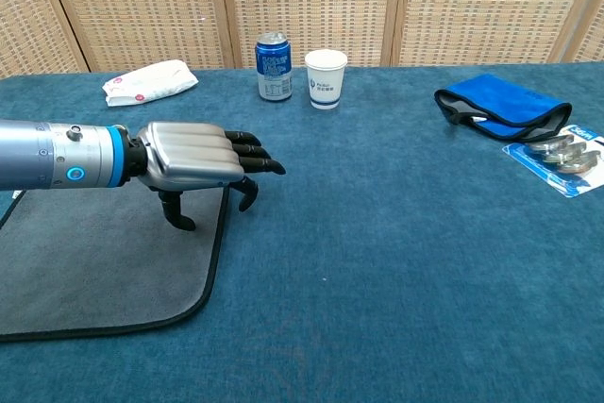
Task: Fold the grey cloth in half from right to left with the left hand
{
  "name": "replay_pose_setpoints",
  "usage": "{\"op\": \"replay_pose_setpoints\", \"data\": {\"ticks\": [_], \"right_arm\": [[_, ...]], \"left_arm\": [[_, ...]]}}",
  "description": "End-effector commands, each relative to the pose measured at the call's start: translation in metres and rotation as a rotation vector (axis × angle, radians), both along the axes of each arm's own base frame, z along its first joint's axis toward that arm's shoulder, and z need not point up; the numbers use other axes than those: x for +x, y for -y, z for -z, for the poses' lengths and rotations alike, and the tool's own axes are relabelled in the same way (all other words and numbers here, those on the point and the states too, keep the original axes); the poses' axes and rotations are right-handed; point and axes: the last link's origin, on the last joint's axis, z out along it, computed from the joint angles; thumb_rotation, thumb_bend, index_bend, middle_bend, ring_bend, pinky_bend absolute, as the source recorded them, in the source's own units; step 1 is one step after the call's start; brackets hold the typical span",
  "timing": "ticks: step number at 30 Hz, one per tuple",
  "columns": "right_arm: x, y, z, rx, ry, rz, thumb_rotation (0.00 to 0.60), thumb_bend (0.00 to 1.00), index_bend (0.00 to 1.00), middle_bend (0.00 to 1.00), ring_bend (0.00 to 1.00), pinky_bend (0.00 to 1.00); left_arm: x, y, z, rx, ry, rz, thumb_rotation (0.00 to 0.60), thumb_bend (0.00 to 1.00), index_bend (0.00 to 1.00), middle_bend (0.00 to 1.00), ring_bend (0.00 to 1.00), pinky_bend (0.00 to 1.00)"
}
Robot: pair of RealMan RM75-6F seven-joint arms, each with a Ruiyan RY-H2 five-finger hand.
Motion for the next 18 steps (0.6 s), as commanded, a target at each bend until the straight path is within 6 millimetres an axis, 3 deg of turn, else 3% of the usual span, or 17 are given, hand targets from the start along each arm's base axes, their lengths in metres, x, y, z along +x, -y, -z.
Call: {"op": "replay_pose_setpoints", "data": {"ticks": [1, 12, 18], "right_arm": [[0.0008, -0.0001, -0.0002, -0.002, -0.002, -0.003, 0.600, 0.00, 0.05, 0.00, 0.00, 0.00], [0.0007, -0.0003, 0.0011, -0.002, -0.008, 0.003, 0.600, 0.00, 0.05, 0.00, 0.00, 0.00], [-0.0005, 0.0005, 0.0013, 0.001, -0.004, 0.005, 0.600, 0.00, 0.05, 0.00, 0.00, 0.00]], "left_arm": [[-0.0008, -0.0018, 0.0009, 0.004, -0.008, -0.004, 0.600, 0.24, 0.36, 0.00, 0.00, 0.00], [0.0070, -0.0034, 0.0085, -0.007, -0.038, 0.000, 0.600, 0.24, 0.37, 0.00, 0.00, 0.00], [0.0041, -0.0026, 0.0062, -0.003, -0.051, -0.008, 0.600, 0.24, 0.43, 0.00, 0.00, 0.00]]}}
